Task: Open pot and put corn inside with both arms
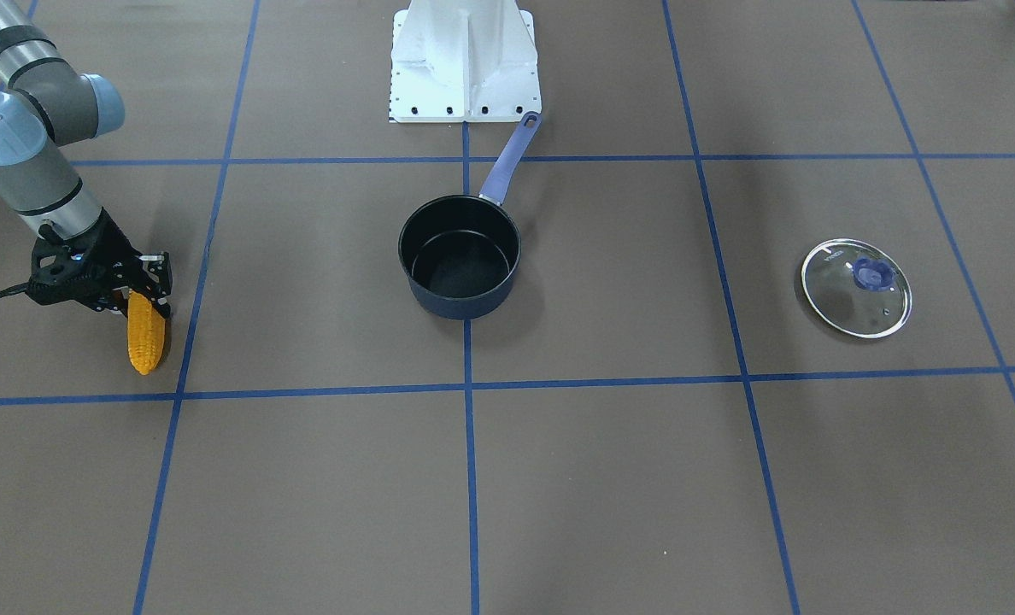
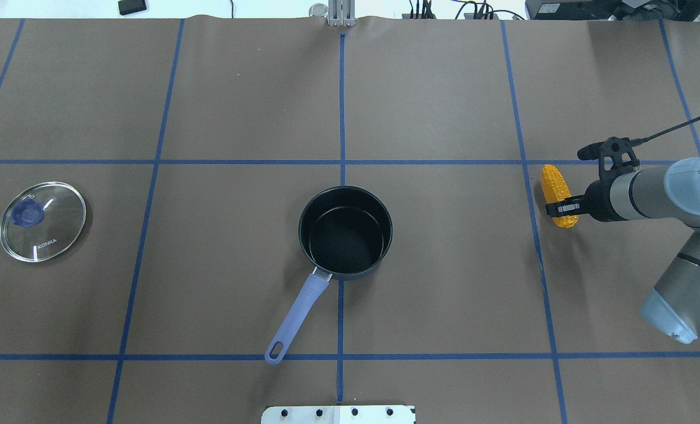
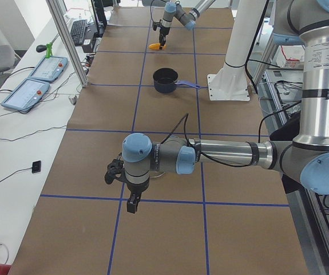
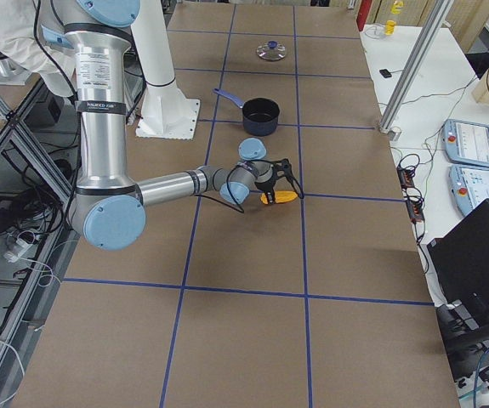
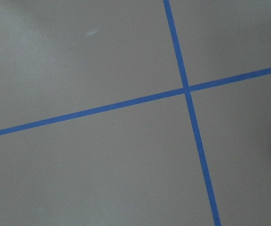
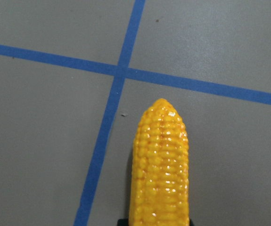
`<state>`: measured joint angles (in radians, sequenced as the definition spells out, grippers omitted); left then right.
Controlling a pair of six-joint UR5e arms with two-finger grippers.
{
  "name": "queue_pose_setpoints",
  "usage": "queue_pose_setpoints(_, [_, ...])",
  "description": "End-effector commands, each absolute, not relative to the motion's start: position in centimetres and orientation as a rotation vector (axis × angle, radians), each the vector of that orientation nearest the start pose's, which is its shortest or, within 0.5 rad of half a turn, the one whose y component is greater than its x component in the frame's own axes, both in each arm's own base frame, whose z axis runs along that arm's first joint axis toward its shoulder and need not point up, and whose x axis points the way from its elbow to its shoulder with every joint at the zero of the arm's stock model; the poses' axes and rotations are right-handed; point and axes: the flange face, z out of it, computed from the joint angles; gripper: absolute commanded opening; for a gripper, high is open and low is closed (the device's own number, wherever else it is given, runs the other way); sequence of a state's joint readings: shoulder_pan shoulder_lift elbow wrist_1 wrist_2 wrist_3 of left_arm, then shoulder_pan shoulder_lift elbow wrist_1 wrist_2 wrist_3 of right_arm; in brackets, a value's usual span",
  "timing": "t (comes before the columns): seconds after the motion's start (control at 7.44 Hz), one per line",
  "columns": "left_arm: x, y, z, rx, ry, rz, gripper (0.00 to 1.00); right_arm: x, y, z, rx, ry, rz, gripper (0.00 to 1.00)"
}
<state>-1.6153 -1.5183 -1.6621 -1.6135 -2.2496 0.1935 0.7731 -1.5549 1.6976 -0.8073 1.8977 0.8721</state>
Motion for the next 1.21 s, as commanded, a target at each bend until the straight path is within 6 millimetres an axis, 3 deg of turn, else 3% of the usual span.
queue_pose_setpoints(0.0, [-9.2, -46.7, 64.4, 0.152, 0.667, 0.169, 0.99, -29.2, -47.1, 44.1, 0.403, -0.905, -0.042, 0.0])
queue_pose_setpoints(0.27, [-9.2, -46.7, 64.4, 0.149, 0.667, 0.168, 0.99, -32.5, -49.5, 32.3, 0.333, -0.905, 0.058, 0.0])
queue_pose_setpoints(0.67, [-8.5, -45.7, 64.7, 0.097, 0.753, 0.051, 0.99, -43.9, -45.5, 20.4, 0.302, -0.888, 0.127, 0.0])
queue_pose_setpoints(0.94, [-8.4, -45.7, 64.6, 0.101, 0.755, 0.054, 0.99, -51.7, -39.4, 17.5, 0.355, -0.856, 0.122, 0.0])
queue_pose_setpoints(1.07, [-8.4, -45.7, 64.6, 0.101, 0.756, 0.054, 0.99, -54.8, -37.8, 16.6, 0.354, -0.851, 0.1, 0.0])
